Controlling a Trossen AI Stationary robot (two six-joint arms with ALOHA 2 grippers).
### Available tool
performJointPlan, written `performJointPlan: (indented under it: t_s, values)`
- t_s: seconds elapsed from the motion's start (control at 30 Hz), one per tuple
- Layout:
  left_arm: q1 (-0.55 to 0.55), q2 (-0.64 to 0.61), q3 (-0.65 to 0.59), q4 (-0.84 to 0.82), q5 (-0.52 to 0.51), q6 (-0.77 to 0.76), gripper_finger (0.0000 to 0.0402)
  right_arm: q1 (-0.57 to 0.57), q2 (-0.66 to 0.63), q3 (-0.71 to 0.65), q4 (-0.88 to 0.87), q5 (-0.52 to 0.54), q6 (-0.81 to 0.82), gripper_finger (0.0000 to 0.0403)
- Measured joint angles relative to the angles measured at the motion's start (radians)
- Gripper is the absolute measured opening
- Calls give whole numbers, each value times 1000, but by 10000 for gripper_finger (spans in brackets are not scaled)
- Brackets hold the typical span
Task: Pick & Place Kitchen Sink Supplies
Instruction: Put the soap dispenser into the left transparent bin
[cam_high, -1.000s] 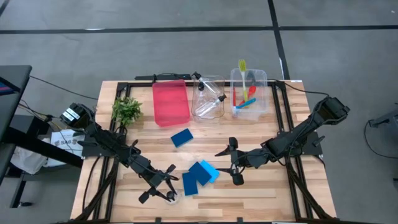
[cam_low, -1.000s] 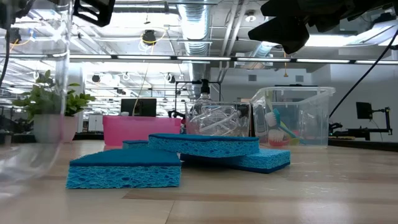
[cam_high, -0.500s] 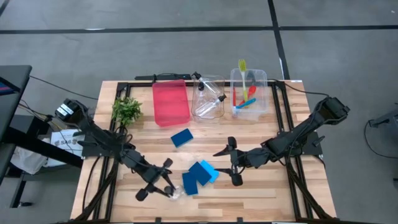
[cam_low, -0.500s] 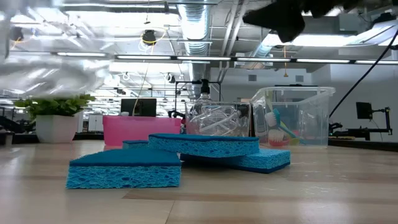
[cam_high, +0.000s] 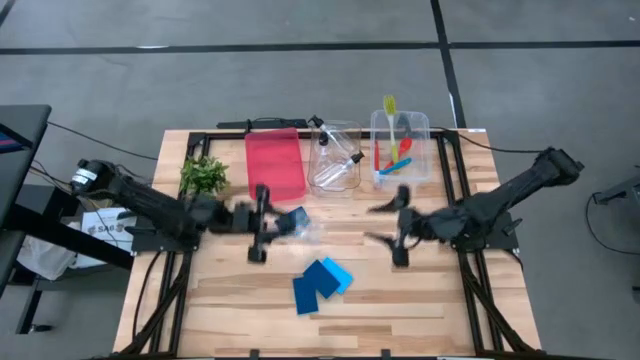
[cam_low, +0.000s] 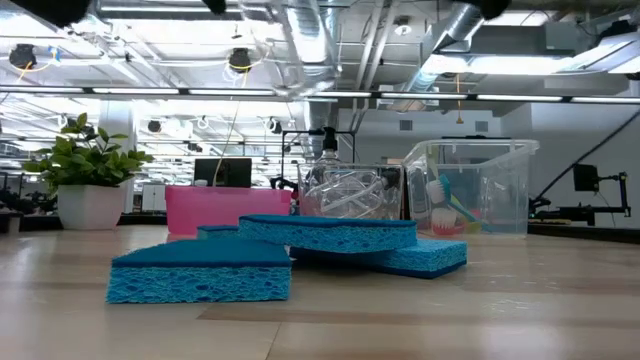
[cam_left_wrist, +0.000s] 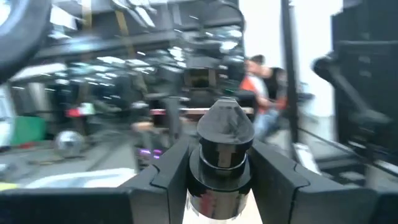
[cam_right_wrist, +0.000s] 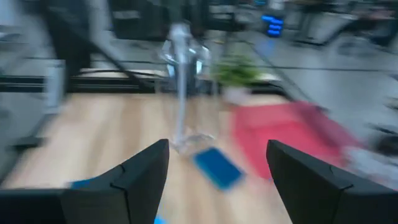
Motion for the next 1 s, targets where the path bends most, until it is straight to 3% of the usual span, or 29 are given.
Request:
performJointPlan:
  t_s: [0.13, 0.23, 0.43, 0.6, 0.83, 1.0]
  values:
    - [204, 3, 0, 52, 137, -57, 138, -51, -120, 0, -166, 85, 16, 265]
    - [350, 32, 12, 113, 251, -106, 138, -92, -178, 0, -249, 90, 27, 265]
    - [537, 199, 160, 151, 421, -276, 138, -163, -201, 0, -324, 85, 27, 265]
    - [595, 377, 286, 129, 430, -471, 137, -207, -174, 0, -329, 84, 27, 265]
    - [682, 480, 340, 138, 322, -527, 137, -214, -143, 0, -344, 84, 27, 265]
    - [693, 564, 378, 138, 312, -602, 138, -215, -142, 0, -341, 84, 27, 265]
